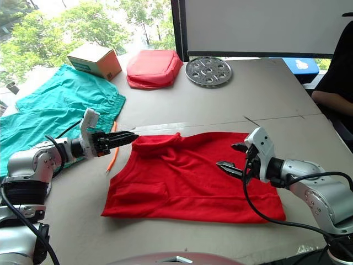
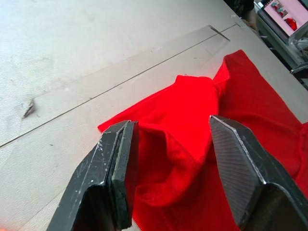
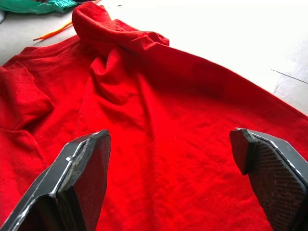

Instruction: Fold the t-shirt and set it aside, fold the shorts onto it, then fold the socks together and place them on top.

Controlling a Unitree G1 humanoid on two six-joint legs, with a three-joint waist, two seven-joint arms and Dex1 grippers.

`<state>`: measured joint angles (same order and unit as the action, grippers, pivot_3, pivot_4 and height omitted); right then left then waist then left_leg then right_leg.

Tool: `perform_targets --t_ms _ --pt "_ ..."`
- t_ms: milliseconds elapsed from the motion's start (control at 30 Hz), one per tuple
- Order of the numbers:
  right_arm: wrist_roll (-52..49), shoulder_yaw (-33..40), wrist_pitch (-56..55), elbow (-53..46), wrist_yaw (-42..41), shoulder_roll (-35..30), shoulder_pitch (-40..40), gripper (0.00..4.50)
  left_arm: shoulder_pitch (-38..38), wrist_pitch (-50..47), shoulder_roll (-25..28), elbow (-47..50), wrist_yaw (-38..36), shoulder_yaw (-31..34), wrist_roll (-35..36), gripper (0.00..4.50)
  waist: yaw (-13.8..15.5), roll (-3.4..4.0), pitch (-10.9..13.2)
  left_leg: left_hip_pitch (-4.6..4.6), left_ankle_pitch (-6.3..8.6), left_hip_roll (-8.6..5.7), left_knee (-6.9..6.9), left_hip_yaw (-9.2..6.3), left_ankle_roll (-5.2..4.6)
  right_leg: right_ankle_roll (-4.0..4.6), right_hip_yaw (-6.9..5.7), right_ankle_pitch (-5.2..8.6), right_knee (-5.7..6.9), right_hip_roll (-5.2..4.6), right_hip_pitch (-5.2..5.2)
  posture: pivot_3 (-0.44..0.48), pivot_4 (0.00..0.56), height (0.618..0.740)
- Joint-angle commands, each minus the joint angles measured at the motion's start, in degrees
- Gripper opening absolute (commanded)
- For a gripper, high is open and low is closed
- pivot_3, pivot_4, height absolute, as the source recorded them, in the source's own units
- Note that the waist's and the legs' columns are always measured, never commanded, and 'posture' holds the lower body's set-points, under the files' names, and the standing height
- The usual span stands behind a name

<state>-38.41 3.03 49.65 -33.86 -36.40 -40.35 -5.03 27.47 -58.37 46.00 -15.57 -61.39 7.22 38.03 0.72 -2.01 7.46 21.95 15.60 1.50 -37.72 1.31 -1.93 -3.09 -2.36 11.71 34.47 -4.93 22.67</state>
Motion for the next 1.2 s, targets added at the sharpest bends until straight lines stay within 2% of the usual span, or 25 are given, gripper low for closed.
perform_targets --t_ms 33,133,233,400,533,667,800,933,967,1033,1167,1200 --pt "-0.13 1.12 -0.66 -1.91 -0.05 -0.64 0.11 4.20 4.60 -12.34 1.72 -1.28 -0.02 -1.15 2.77 2.54 -0.03 -0.04 0.00 -0.02 0.00 0.00 0.00 -0.01 0.00 -0.02 0.00 0.02 0.04 0.00 0.00 0.000 0.150 0.740" --pt "-0.70 1.85 -0.27 -2.57 0.36 -0.61 0.79 4.20 11.58 -14.41 -1.01 -8.47 5.41 -0.14 0.12 2.54 0.27 -0.08 0.04 -0.03 0.00 0.00 0.00 -0.06 0.00 0.09 -0.02 0.10 0.09 0.00 0.00 0.000 0.150 0.740" --pt "-1.28 2.44 0.05 -3.37 0.79 -0.58 1.45 4.20 17.82 -10.22 -2.90 -15.37 7.39 -1.97 -3.78 2.54 0.32 -0.12 0.03 -0.02 -0.01 -0.04 -0.06 -0.11 0.02 0.10 -0.05 0.19 0.11 0.00 -0.01 0.000 0.150 0.740" --pt "-3.12 2.70 0.09 -5.02 0.25 -0.54 2.23 4.20 22.40 -3.06 -4.57 -22.09 2.64 -10.02 -11.06 2.54 0.01 -0.13 0.03 0.01 -0.01 -0.09 -0.08 -0.02 0.01 0.19 0.08 0.13 0.10 -0.03 0.00 0.000 0.150 0.740" --pt "-4.35 2.91 -0.12 -6.10 0.51 -0.37 2.38 4.20 21.85 6.96 -5.53 -24.89 -2.31 -17.98 -18.75 2.54 0.09 -0.14 0.02 0.00 -0.01 -0.09 -0.06 -0.02 0.00 0.20 0.08 0.14 0.11 -0.02 0.02 0.000 0.150 0.740" --pt "-5.41 4.19 -0.20 -7.42 1.24 -0.45 3.79 4.20 17.15 19.64 -2.93 -21.23 -8.56 -23.31 -25.13 2.54 0.18 -0.11 0.00 0.00 0.00 -0.10 -0.06 0.00 0.00 0.23 0.09 0.15 0.08 -0.11 0.00 0.000 0.150 0.740" --pt "-5.70 4.68 -0.34 -8.02 1.79 -0.37 4.79 4.20 12.95 29.59 -1.34 -18.28 -11.02 -25.17 -29.33 2.54 -0.10 -0.05 -0.08 -0.09 0.02 -0.01 -0.03 0.13 -0.02 0.24 0.22 0.16 0.04 -0.15 0.01 0.000 0.150 0.740" --pt "-5.91 4.69 -0.48 -8.07 2.20 -0.38 4.86 4.20 9.41 40.18 -2.21 -16.75 -9.96 -25.77 -33.76 2.54 0.04 0.20 -0.26 -0.11 0.04 0.05 0.00 0.16 -0.06 0.24 0.25 0.16 0.03 -0.13 0.02 0.000 0.150 0.740" --pt "-5.97 4.79 -0.51 -8.01 2.20 -0.44 4.83 4.20 8.71 42.38 -2.51 -16.45 -9.52 -25.93 -34.80 2.18 0.09 0.24 -0.30 -0.11 0.05 0.05 0.00 0.16 -0.07 0.24 0.26 0.16 0.03 -0.13 0.02 0.000 0.150 0.740" --pt "-6.03 4.92 -0.55 -7.89 2.17 -0.56 4.75 4.20 8.03 43.88 -3.31 -16.22 -8.72 -25.48 -35.72 1.86 0.13 0.32 -0.37 -0.10 0.06 0.03 0.00 0.17 -0.08 0.24 0.26 0.16 0.02 -0.15 0.01 0.000 0.150 0.740" --pt "-6.05 5.02 -0.60 -7.77 2.13 -0.70 4.76 4.20 7.85 43.27 -4.92 -16.12 -8.18 -23.51 -35.49 0.12 0.45 0.58 -0.59 -0.10 0.07 -0.03 -0.01 0.18 -0.11 0.23 0.28 0.16 0.01 -0.19 0.00 0.000 0.150 0.740" --pt "-6.02 5.01 -0.64 -7.76 2.10 -0.73 4.77 4.20 8.10 41.70 -5.37 -15.96 -8.44 -22.50 -34.46 0.02 0.50 0.58 -0.59 -0.10 0.07 -0.06 -0.03 0.16 -0.11 0.22 0.26 0.16 0.02 -0.19 0.01 0.000 0.150 0.740"
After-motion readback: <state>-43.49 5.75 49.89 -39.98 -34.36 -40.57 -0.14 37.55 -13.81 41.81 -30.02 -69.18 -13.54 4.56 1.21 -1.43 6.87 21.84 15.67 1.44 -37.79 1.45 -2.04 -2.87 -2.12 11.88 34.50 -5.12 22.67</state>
